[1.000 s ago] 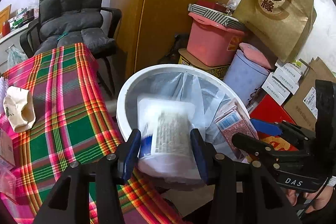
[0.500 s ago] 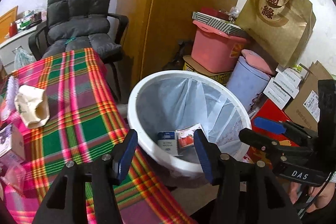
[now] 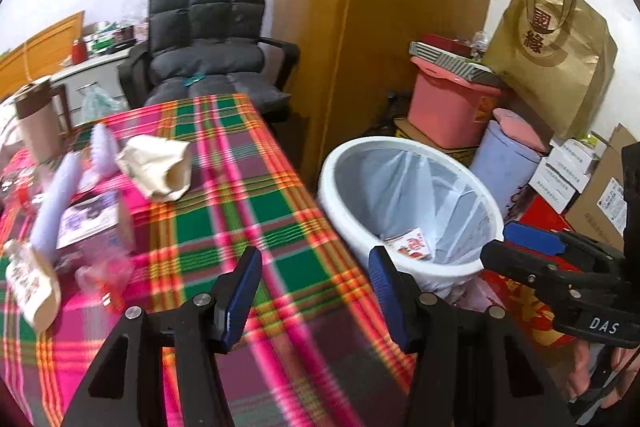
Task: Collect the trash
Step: 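Move both open tools back over the table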
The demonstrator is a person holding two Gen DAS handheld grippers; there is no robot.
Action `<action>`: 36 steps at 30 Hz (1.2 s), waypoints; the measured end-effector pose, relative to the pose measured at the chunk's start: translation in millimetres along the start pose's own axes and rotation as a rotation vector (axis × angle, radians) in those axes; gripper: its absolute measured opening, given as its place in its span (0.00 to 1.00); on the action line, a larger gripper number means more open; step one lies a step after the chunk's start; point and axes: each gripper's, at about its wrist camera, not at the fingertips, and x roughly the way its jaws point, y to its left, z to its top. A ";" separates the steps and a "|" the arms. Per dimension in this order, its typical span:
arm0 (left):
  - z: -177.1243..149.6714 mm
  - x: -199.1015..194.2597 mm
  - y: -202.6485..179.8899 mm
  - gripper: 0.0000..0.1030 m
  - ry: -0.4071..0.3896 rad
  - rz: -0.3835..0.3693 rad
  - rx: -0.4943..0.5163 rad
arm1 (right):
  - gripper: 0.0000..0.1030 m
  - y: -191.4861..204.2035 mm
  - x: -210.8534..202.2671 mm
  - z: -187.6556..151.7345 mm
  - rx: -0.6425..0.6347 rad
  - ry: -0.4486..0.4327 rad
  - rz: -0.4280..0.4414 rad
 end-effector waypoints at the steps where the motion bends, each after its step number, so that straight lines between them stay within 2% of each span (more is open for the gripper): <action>1: -3.2 -4.7 3.5 0.54 -0.003 0.008 -0.005 | 0.61 3.5 1.0 -1.1 -0.004 0.006 0.009; 19: -44.2 -56.2 55.0 0.58 -0.034 0.171 -0.077 | 0.61 59.8 15.5 -15.9 -0.083 0.069 0.136; 28: -63.5 -71.7 99.8 0.58 0.001 0.201 -0.196 | 0.61 85.3 23.5 -15.7 -0.123 0.090 0.197; 36: -68.5 -79.7 128.5 0.58 -0.006 0.241 -0.258 | 0.61 106.4 31.7 -10.4 -0.152 0.090 0.226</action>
